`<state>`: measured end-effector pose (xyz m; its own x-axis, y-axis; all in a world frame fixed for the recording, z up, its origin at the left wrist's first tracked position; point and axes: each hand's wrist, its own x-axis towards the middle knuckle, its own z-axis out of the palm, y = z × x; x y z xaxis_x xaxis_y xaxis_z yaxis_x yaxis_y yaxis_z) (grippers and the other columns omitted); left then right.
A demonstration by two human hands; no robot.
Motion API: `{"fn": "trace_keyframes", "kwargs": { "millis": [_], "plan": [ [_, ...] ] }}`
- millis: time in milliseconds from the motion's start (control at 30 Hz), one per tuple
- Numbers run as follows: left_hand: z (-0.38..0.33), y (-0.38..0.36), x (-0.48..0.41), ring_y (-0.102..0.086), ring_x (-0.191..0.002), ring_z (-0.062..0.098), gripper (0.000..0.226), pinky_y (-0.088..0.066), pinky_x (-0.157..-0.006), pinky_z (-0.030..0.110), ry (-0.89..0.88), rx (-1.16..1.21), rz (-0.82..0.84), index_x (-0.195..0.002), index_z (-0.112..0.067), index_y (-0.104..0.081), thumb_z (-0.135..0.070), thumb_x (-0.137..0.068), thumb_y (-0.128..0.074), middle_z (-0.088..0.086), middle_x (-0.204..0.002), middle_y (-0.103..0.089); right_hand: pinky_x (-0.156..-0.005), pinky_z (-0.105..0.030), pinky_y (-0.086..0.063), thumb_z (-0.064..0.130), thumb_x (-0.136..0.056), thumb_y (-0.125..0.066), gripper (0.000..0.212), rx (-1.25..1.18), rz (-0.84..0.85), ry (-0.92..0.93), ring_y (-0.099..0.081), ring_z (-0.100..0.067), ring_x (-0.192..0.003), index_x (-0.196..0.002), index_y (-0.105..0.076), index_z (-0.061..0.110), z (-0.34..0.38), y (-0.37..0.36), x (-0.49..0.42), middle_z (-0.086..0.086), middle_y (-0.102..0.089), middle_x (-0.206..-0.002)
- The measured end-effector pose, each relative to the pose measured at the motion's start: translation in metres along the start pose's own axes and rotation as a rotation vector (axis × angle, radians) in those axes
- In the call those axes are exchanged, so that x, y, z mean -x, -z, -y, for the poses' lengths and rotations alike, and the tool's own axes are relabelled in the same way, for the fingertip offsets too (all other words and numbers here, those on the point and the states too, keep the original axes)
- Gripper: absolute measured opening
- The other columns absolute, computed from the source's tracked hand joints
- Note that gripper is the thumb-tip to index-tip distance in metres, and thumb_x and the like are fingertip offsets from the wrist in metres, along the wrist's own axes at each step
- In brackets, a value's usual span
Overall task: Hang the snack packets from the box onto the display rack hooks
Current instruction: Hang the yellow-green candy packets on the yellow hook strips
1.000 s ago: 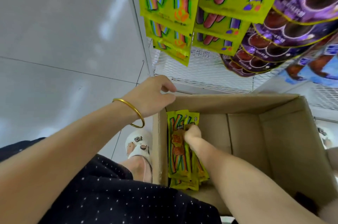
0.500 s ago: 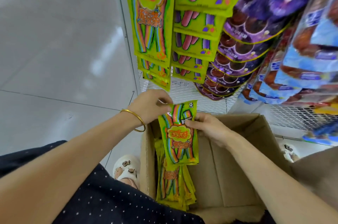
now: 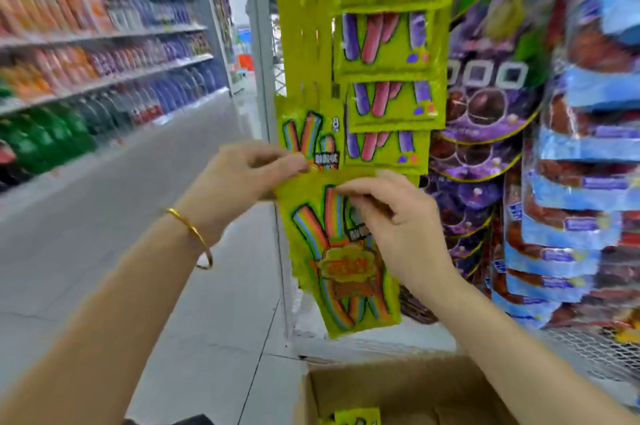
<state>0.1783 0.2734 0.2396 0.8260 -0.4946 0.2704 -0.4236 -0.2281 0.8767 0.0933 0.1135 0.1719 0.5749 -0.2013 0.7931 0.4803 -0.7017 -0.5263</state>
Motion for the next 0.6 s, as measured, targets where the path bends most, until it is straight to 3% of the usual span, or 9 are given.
{"fn": "trace_keyframes", "kwargs": {
  "millis": [100, 233, 333, 467, 533, 600],
  "plan": [
    [-0.029, 0.017, -0.045, -0.060, -0.088, 0.012, 0.017, -0.053, -0.088, 0.033, -0.158, -0.011, -0.269, -0.105, -0.014, -0.060, -0.020, -0.090, -0.059, 0.003, -0.099, -0.064, -0.080, -0.003, -0.036, -0.001, -0.084, -0.056, 0.021, 0.049, -0.073, 0.069, -0.049, 0.005, -0.085, -0.095, -0.071, 0.009, 0.017, 0.002, -0.040, 0.008, -0.058, -0.085],
    [-0.050, 0.016, -0.094, -0.059, -0.092, 0.013, 0.029, -0.052, -0.087, 0.031, -0.243, -0.035, -0.380, -0.118, -0.009, -0.054, -0.020, -0.091, -0.056, 0.003, -0.102, -0.060, -0.081, -0.012, -0.042, -0.001, -0.085, -0.051, 0.027, 0.148, -0.143, 0.143, -0.054, -0.005, -0.091, -0.104, -0.068, 0.007, 0.035, -0.005, -0.072, -0.003, -0.064, -0.095],
    [-0.060, 0.016, -0.113, -0.061, -0.080, 0.014, 0.027, -0.052, -0.076, 0.027, -0.173, 0.095, -0.352, -0.113, -0.006, -0.059, -0.022, -0.092, -0.055, 0.003, -0.092, -0.063, -0.074, -0.030, -0.047, -0.006, -0.083, -0.051, 0.035, 0.261, -0.207, 0.201, -0.059, -0.018, -0.087, -0.112, -0.066, 0.007, 0.042, -0.011, -0.091, -0.008, -0.062, -0.097],
    [-0.067, 0.026, -0.116, -0.059, -0.086, 0.021, 0.012, -0.053, -0.082, 0.036, 0.028, 0.437, -0.173, -0.096, -0.011, -0.062, -0.020, -0.089, -0.060, 0.007, -0.091, -0.063, -0.073, -0.030, -0.046, -0.009, -0.083, -0.051, 0.037, 0.285, -0.278, 0.196, -0.060, -0.021, -0.088, -0.115, -0.064, 0.003, 0.043, -0.023, -0.114, -0.010, -0.063, -0.098],
    [-0.068, 0.029, -0.112, -0.059, -0.082, 0.019, 0.007, -0.053, -0.080, 0.036, 0.072, 0.498, -0.091, -0.087, -0.016, -0.060, -0.021, -0.090, -0.058, 0.006, -0.090, -0.062, -0.075, -0.031, -0.047, -0.008, -0.083, -0.050, 0.038, 0.288, -0.296, 0.158, -0.061, -0.023, -0.092, -0.117, -0.063, 0.004, 0.042, -0.028, -0.120, -0.010, -0.063, -0.102],
    [-0.067, 0.031, -0.108, -0.060, -0.078, 0.016, 0.010, -0.052, -0.077, 0.032, 0.081, 0.532, -0.060, -0.091, -0.016, -0.060, -0.024, -0.091, -0.055, 0.004, -0.089, -0.063, -0.079, -0.030, -0.047, -0.009, -0.084, -0.049, 0.041, 0.287, -0.297, 0.112, -0.060, -0.023, -0.098, -0.121, -0.061, 0.005, 0.041, -0.031, -0.124, -0.010, -0.062, -0.107]
  ]
}}
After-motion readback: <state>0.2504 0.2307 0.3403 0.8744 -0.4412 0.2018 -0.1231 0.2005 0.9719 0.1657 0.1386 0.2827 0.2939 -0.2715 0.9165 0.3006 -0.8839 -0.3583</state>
